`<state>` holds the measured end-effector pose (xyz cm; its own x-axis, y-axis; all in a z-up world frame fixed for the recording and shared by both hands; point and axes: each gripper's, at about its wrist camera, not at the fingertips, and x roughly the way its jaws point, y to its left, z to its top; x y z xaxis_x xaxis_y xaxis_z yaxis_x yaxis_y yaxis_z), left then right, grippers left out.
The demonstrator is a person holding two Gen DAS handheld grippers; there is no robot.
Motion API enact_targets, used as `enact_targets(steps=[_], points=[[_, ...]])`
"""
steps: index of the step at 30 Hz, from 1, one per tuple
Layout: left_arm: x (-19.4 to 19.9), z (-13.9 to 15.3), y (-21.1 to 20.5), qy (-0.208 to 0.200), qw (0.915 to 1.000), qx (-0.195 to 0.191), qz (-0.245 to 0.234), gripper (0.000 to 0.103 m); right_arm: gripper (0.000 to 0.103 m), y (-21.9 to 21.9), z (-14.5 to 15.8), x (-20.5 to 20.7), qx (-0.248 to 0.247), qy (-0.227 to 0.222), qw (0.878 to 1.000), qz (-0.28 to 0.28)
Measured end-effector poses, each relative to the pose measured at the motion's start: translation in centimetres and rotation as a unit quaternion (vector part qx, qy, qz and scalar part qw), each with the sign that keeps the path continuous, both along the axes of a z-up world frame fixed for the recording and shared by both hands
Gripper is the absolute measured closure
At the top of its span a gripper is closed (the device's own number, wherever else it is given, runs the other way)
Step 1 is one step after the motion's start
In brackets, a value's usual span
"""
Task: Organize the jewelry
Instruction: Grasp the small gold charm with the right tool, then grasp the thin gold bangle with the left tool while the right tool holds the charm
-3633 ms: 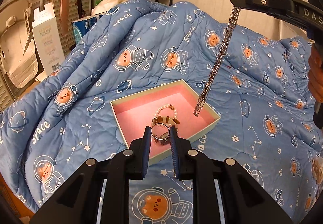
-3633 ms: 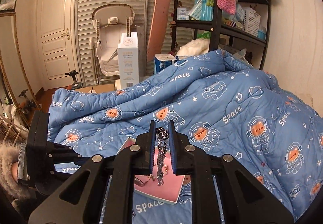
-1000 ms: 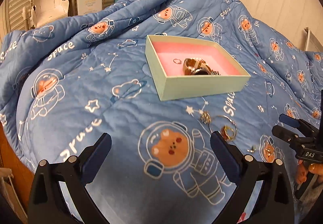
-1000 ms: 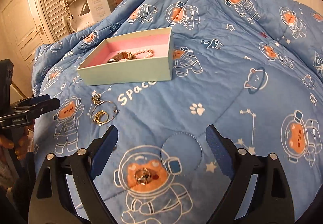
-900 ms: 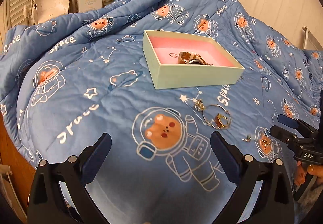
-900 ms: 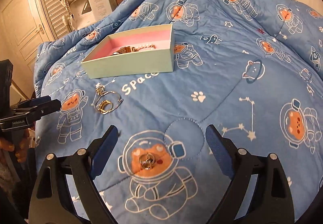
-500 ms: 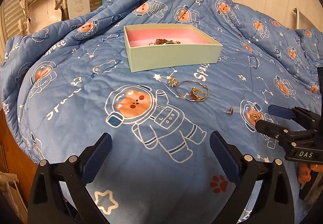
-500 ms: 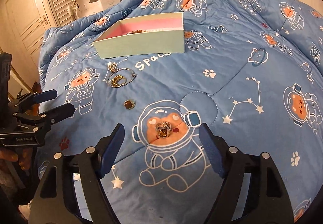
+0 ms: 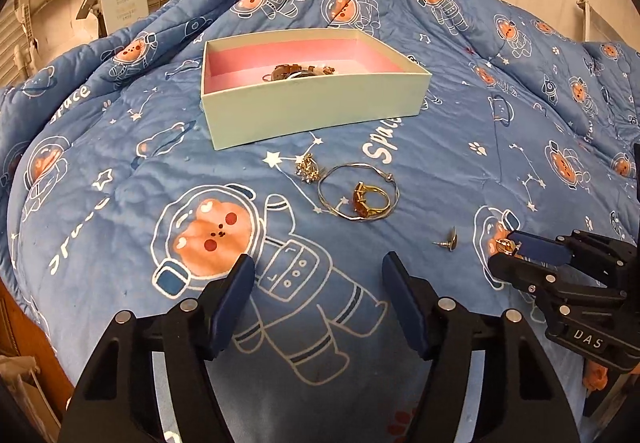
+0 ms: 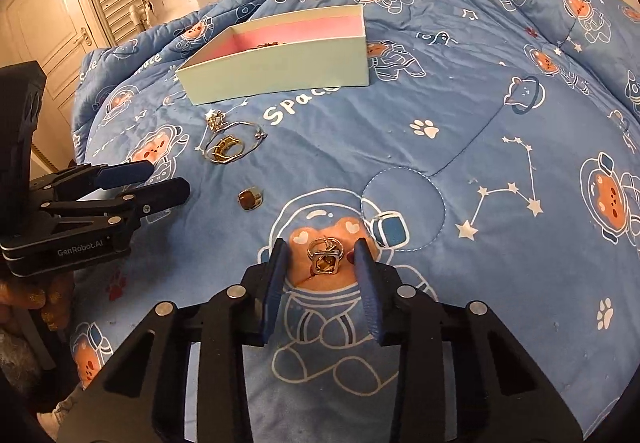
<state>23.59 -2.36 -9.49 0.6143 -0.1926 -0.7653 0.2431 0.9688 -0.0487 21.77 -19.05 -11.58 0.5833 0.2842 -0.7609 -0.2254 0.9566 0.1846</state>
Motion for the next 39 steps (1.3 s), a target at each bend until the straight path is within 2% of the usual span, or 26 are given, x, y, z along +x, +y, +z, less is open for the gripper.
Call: enact_targets(steps=[8, 13, 20, 26, 29, 33, 39], points=[[1.2, -0.1, -1.2, 0.004, 0.9999, 0.013, -0.010, 0.039, 0.084, -0.6, 0.1, -0.4, 0.007, -0.005, 1.000, -0.008], [1.9, -0.3, -1.6, 0.007, 0.9997, 0.017, -0.019, 0.039, 0.084, -0.6, 0.2, -0.4, 0.008, -0.008, 1.000, -0.009], [3.9, -0.3, -2.0, 0.020, 0.9996, 0.002, -0.022, 0.041, 0.084, -0.7, 0.2, -0.8, 0.006, -0.012, 1.000, -0.015], [4.8, -0.5, -3.2, 0.020, 0.9992, 0.011, -0.032, 0.042, 0.084, -0.8, 0.2, -0.8, 0.008, -0.012, 1.000, -0.016], [5.0, -0.5, -3.7, 0.018, 0.9990, 0.015, -0.039, 0.049, 0.084, -0.8, 0.3, -0.9, 0.011, -0.012, 1.000, -0.018], [4.9, -0.4, -3.8, 0.012, 0.9990, 0.017, -0.039, 0.049, 0.084, -0.9, 0.3, -1.0, 0.012, -0.014, 1.000, -0.020], [3.7, 0.8, -2.8, -0.006, 0.9994, -0.005, -0.033, 0.050, 0.084, -1.0, 0.8, -1.3, 0.012, -0.023, 1.000, -0.018]])
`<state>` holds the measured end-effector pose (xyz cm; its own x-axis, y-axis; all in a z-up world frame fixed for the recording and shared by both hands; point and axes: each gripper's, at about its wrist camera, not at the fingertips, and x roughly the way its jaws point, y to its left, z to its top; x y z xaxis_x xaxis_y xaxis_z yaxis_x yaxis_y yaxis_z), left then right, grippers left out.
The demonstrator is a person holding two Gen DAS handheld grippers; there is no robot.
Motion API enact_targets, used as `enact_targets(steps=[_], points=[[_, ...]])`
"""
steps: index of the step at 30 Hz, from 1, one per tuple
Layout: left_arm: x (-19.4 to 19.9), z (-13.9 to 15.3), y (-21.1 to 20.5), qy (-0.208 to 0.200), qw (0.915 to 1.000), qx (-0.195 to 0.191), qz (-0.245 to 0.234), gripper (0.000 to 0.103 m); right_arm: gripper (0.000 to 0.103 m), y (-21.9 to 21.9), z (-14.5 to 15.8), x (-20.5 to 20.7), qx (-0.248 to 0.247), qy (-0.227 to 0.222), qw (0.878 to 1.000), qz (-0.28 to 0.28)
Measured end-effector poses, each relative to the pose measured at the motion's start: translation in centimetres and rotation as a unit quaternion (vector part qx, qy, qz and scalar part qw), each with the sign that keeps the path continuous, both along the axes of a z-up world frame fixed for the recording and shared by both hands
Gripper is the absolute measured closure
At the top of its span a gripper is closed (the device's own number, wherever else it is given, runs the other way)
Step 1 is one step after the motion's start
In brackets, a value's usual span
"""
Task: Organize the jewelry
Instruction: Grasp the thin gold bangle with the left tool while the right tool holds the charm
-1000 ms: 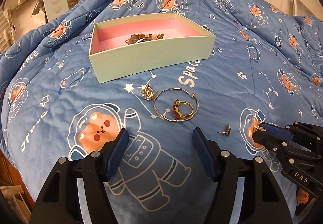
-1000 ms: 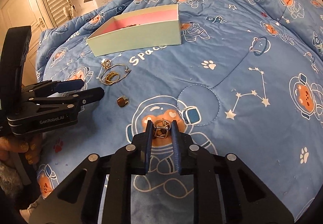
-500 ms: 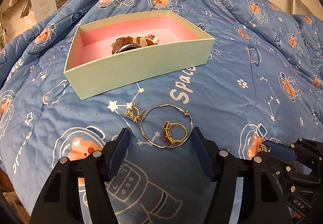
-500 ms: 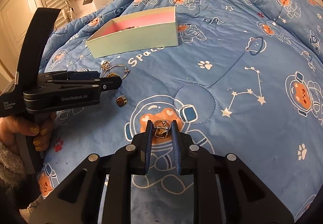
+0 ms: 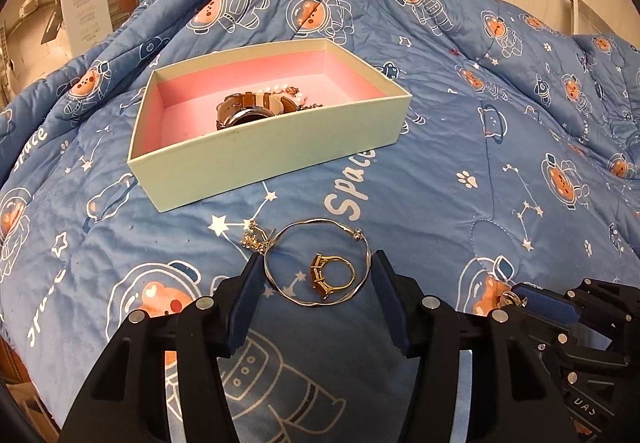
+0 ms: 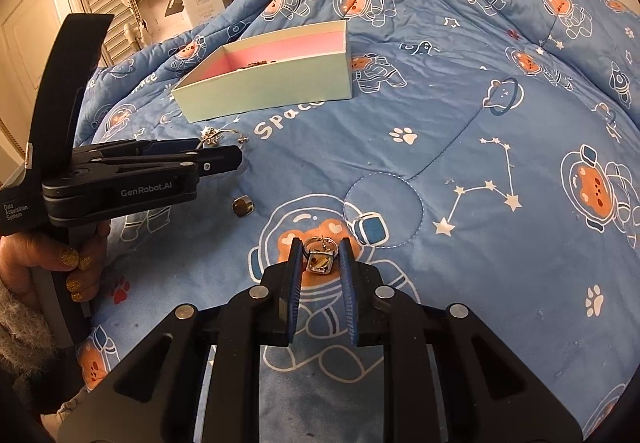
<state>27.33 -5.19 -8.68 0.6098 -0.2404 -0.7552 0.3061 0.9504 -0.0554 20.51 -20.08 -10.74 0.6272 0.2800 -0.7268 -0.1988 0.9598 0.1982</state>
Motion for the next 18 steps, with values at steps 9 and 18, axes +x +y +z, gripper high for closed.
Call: enact_targets(steps=[9, 18], points=[[-2.4, 2.7, 2.6, -0.026, 0.9991, -0.032, 0.011, 0.050, 0.084, -0.1, 2.1, -0.4, -0.005, -0.020, 1.000, 0.009], [-4.2, 5.3, 4.3, -0.044, 0.9975, -0.055, 0.010, 0.050, 0.084, 0.8, 4.7, 0.4, 0.027, -0.029, 0.999, 0.030]])
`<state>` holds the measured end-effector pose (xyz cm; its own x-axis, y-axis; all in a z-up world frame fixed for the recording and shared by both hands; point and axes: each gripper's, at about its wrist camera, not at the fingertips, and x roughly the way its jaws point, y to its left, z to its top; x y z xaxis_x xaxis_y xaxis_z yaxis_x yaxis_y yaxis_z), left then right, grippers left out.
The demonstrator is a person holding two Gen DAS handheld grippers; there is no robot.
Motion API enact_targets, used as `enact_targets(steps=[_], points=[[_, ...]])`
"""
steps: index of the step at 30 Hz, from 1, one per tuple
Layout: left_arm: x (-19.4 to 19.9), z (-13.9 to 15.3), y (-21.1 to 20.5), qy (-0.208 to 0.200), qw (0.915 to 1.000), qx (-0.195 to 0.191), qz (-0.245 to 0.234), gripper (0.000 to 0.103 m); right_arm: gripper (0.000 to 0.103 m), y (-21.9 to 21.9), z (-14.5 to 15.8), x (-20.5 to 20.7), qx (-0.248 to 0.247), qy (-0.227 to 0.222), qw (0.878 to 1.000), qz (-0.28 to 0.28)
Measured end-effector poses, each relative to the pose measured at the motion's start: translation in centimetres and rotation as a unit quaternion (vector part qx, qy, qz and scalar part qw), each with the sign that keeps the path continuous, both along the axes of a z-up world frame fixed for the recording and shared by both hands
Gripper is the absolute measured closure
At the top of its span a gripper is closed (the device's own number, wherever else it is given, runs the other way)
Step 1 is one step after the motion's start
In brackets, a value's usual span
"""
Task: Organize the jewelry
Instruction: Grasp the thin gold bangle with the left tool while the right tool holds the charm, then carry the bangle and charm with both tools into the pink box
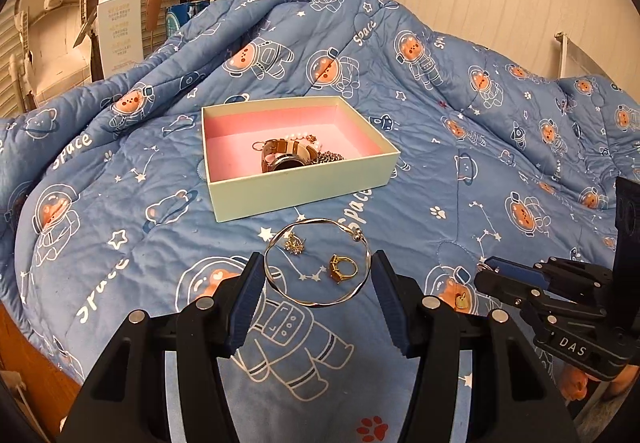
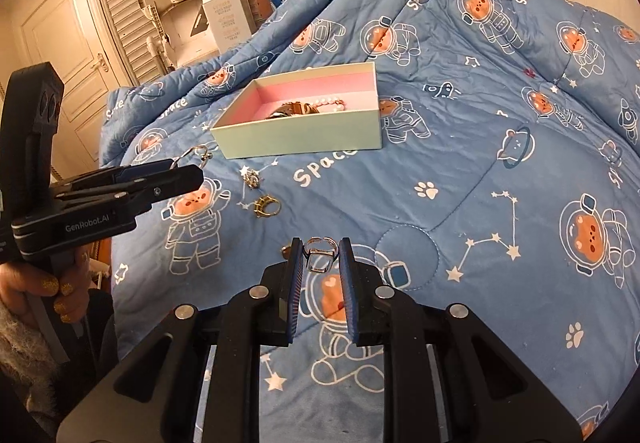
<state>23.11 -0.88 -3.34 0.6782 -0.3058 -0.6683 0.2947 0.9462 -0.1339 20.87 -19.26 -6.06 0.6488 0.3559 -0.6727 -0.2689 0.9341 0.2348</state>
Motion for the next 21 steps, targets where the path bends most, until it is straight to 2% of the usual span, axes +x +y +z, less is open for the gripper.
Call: enact_targets(steps=[6, 12, 21], points=[[-0.4, 1.1, 0.3, -0.010, 0.9999, -0.001, -0.009, 0.049, 0.084, 1.6, 2.0, 1.5, 0.010, -0.019, 0.999, 0.048], [1.0, 1.7, 1.1, -0.015, 0.9998, 0.010, -0.012, 0.049, 0.084, 3.1, 3.7, 4.6, 0.004, -0.035, 0.995, 0.089], [5.6, 2.4, 2.7, -0.002, 0.9999, 0.014, -0.009, 0.050, 0.084, 3.9, 4.4, 10.7, 0.009, -0.016, 0.995, 0.094]])
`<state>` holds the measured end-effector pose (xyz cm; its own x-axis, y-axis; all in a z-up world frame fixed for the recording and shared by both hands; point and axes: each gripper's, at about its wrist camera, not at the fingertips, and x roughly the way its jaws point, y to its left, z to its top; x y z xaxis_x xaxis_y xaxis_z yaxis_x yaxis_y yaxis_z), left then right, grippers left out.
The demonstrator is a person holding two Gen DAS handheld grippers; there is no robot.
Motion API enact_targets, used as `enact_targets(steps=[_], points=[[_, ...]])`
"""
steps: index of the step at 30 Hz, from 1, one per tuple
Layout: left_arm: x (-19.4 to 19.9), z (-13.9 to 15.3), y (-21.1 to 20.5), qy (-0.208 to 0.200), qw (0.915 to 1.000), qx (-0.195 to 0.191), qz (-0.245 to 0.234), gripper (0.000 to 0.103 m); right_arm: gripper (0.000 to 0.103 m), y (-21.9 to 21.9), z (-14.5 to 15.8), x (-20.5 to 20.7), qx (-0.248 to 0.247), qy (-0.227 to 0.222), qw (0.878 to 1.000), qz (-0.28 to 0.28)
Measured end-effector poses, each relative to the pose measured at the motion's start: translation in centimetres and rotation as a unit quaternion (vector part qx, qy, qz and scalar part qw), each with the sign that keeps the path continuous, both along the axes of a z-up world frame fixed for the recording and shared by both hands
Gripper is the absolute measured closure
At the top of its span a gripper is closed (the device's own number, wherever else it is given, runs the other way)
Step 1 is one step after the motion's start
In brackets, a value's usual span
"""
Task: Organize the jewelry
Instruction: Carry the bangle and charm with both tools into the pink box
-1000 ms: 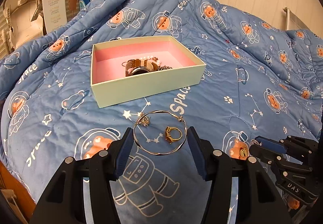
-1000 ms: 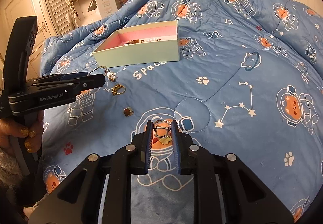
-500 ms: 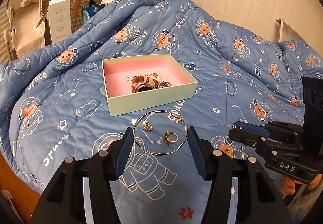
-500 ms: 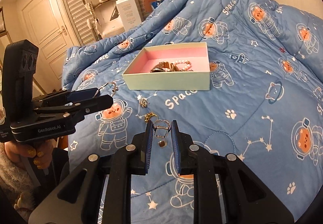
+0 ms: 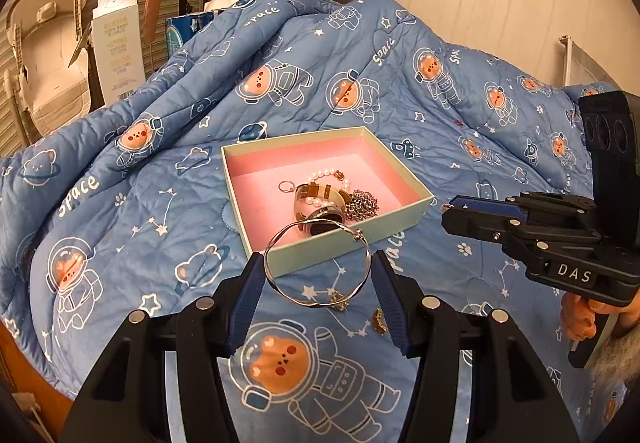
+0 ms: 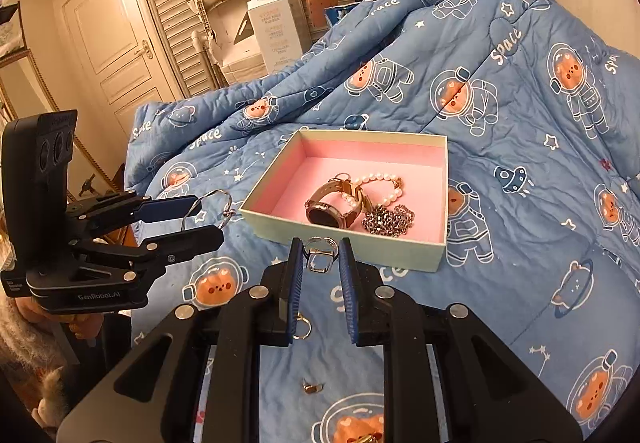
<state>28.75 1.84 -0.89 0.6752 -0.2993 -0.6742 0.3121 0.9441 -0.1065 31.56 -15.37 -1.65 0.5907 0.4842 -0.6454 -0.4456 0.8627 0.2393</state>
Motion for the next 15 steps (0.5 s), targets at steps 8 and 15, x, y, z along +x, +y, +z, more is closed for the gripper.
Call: enact_targets(steps=[8, 15], points=[[4.6, -0.4, -0.1, 0.026, 0.9997, -0.003, -0.002, 0.050, 0.084, 0.6, 0.1, 3.8, -0.007, 0.011, 1.000, -0.006], [8.9, -1.0, -0.9, 0.048, 0.9989, 0.000, -0.002, 0.050, 0.084, 1.2, -0.9, 6.8, -0.025, 0.023, 0.999, -0.005]])
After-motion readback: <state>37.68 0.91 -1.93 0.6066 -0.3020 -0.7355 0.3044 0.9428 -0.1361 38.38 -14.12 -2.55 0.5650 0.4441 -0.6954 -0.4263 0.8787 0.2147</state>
